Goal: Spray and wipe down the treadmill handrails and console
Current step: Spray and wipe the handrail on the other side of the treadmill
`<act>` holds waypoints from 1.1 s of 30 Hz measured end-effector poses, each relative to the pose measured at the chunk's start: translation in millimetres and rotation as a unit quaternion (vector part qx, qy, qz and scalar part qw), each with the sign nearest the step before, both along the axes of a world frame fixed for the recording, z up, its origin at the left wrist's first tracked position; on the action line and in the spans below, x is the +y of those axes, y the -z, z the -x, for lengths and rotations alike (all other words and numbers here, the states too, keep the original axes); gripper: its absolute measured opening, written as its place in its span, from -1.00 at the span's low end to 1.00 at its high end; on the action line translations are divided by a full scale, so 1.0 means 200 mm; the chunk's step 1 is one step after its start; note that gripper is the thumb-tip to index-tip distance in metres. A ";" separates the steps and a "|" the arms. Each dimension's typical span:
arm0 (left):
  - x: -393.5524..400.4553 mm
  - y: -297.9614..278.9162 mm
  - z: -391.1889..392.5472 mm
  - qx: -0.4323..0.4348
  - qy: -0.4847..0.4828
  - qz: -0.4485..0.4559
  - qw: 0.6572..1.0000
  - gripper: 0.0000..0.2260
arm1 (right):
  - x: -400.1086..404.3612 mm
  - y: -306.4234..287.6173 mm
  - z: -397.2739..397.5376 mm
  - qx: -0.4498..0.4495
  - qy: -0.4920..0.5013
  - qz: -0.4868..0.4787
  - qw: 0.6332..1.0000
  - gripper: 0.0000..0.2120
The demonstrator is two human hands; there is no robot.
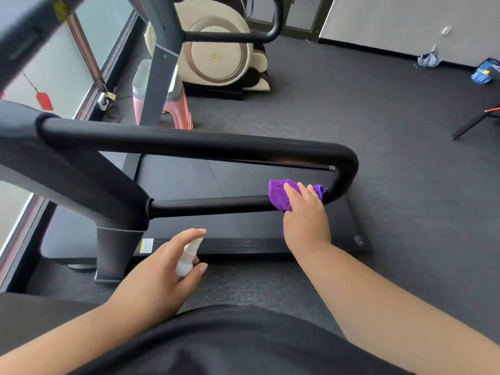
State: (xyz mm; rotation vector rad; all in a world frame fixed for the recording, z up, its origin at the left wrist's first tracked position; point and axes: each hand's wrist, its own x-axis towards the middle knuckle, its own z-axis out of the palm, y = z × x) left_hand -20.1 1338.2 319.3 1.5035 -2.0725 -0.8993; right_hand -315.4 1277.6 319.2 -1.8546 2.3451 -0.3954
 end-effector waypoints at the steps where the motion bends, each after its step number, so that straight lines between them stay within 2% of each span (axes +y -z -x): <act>1: 0.00 0.00 -0.02 0.001 -0.003 -0.001 1.000 -0.43 | 0.00 0.02 -0.04 -0.009 0.002 0.005 1.000 -0.37; 4: -0.01 0.00 -0.07 0.002 -0.006 -0.001 1.000 -0.40 | 0.04 0.08 -0.19 -0.011 -0.009 0.004 1.000 -0.33; 9: -0.02 0.00 -0.17 -0.007 -0.010 0.000 1.000 -0.39 | 0.07 0.19 -0.52 -0.038 -0.025 -0.040 0.998 -0.15; 12: -0.03 0.00 -0.25 -0.016 -0.011 0.001 1.000 -0.38 | 0.03 0.21 -0.66 -0.062 -0.031 -0.047 0.996 -0.14; 16: -0.03 0.01 -0.31 -0.021 -0.009 -0.005 1.000 -0.37 | 0.04 0.23 -0.81 -0.083 -0.112 -0.058 0.988 -0.15; 18: -0.04 0.01 -0.32 -0.022 -0.005 -0.002 1.000 -0.38 | 0.04 0.21 -0.86 -0.122 -0.160 -0.074 0.977 -0.20; 20: -0.06 0.00 -0.31 -0.025 -0.005 0.004 1.000 -0.40 | 0.05 0.17 -0.83 -0.201 -0.145 -0.061 0.967 -0.28; 23: -0.07 -0.01 -0.29 -0.018 0.001 0.010 1.000 -0.41 | 0.06 0.07 -0.68 -0.278 -0.046 0.025 0.959 -0.36; 25: -0.08 -0.01 -0.27 -0.006 0.007 0.011 1.000 -0.39 | 0.06 0.01 -0.52 -0.259 0.005 0.083 0.962 -0.36; 27: -0.08 -0.01 -0.23 0.000 0.013 0.009 1.000 -0.39 | 0.03 -0.03 -0.34 -0.197 0.039 0.111 0.973 -0.36; 30: -0.08 -0.02 -0.18 0.004 0.018 0.001 1.000 -0.39 | 0.00 -0.03 -0.10 -0.115 0.065 0.067 0.989 -0.37; 33: -0.06 -0.01 -0.17 0.010 0.009 -0.003 1.000 -0.40 | 0.01 0.03 -0.06 -0.020 0.036 0.012 0.999 -0.43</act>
